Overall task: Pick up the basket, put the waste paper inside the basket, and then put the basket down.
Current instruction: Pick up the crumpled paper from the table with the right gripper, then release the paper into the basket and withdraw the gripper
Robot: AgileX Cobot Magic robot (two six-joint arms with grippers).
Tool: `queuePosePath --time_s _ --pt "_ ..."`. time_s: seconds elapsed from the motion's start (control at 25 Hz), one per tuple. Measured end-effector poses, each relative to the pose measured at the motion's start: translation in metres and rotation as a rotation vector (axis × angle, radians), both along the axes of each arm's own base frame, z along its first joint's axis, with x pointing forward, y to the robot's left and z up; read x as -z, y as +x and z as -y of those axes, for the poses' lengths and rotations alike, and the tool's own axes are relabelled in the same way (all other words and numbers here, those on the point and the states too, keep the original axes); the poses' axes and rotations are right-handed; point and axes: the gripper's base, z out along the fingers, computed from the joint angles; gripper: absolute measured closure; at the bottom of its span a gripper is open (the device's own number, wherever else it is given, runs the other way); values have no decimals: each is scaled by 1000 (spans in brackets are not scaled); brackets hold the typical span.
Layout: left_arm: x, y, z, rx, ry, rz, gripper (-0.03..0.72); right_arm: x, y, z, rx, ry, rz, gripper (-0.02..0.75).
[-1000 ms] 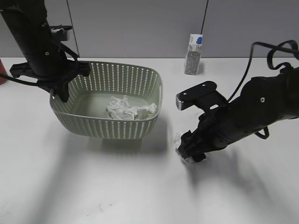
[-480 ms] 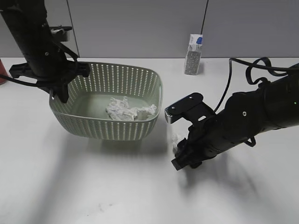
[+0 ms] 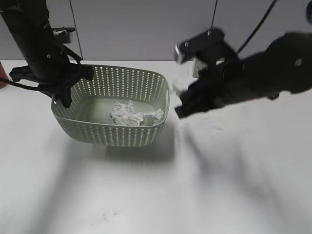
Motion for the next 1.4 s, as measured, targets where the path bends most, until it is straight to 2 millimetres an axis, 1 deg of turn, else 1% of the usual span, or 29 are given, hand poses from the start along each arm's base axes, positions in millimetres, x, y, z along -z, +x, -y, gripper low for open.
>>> queuePosePath --time_s 0.08,0.16,0.24,0.32,0.36,0.44,0.52,0.6,0.64,0.68,0.72,0.8,0.84,0.88,0.92,1.0,1.08,1.16,1.28,1.4 --pt "0 0 0 0 -1 2 685 -35 7 -4 30 104 93 717" --pt "0 0 0 0 -1 3 685 -61 13 -8 65 201 135 717" --pt "0 0 0 0 -1 3 685 -76 17 -14 83 270 152 717" --pt "0 1 0 -1 -4 7 685 -81 18 -25 76 301 159 717" --pt "0 1 0 -2 -5 11 685 -79 18 -33 63 306 160 717" --pt "0 1 1 -3 -7 15 685 -66 17 -50 37 298 151 717" --pt "0 2 1 -3 -8 17 685 -43 20 -63 24 268 116 717" --pt "0 2 1 -3 -8 17 685 -21 22 -71 15 229 70 706" --pt "0 2 1 -3 -8 17 685 -11 23 -74 12 211 54 673" --pt "0 2 1 -3 -8 17 685 -4 25 -75 7 192 46 622" --pt "0 2 1 -3 -8 17 685 0 25 -76 -4 174 48 535" --pt "0 2 1 -2 -8 17 685 4 26 -76 -22 148 49 303" --pt "0 2 1 -2 -8 18 685 5 26 -76 -26 143 52 218" --pt "0 2 1 -2 -8 19 685 5 26 -76 -29 140 54 164" --pt "0 2 1 -3 -10 22 685 4 26 -76 -30 139 57 147" --pt "0 3 1 -4 -13 30 685 1 25 -76 -33 142 64 148" --pt "-1 3 1 -5 -16 37 685 -7 26 -71 -24 153 81 150" --pt "-1 3 2 -7 -19 38 685 -17 30 -61 2 165 85 150" --pt "-1 5 2 -9 -25 51 685 -27 48 -23 95 161 45 150" --pt "-2 8 5 -24 -60 91 685 -29 63 29 204 122 -61 152"
